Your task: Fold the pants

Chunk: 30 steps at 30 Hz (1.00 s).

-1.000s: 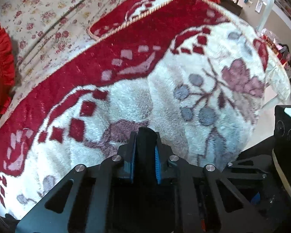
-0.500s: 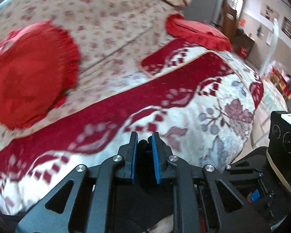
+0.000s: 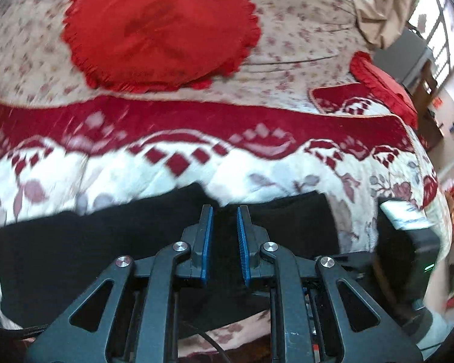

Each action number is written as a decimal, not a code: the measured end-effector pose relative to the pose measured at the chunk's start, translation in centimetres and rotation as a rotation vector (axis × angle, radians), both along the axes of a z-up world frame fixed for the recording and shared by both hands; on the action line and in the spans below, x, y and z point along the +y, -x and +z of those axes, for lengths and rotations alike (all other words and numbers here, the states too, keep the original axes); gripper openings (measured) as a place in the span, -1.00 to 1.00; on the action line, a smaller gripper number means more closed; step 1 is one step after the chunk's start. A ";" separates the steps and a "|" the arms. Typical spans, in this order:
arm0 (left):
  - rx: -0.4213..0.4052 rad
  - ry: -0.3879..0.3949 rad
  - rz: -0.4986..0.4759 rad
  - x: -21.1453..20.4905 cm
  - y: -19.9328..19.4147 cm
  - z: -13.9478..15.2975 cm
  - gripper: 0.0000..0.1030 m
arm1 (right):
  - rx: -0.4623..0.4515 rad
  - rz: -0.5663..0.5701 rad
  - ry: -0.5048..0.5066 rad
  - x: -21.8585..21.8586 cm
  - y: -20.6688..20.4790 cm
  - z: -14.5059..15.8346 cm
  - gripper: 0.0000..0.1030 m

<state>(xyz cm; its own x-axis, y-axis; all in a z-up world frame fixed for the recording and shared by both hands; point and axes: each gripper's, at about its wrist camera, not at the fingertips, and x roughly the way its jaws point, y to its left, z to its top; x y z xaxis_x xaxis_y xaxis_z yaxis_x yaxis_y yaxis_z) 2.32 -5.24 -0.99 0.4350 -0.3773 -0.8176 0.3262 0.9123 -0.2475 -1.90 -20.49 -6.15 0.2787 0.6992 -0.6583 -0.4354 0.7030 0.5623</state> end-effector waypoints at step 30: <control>0.052 0.023 0.074 -1.7 3.3 -2.6 -0.76 | -0.085 -0.242 0.049 -9.4 -0.5 3.3 -0.31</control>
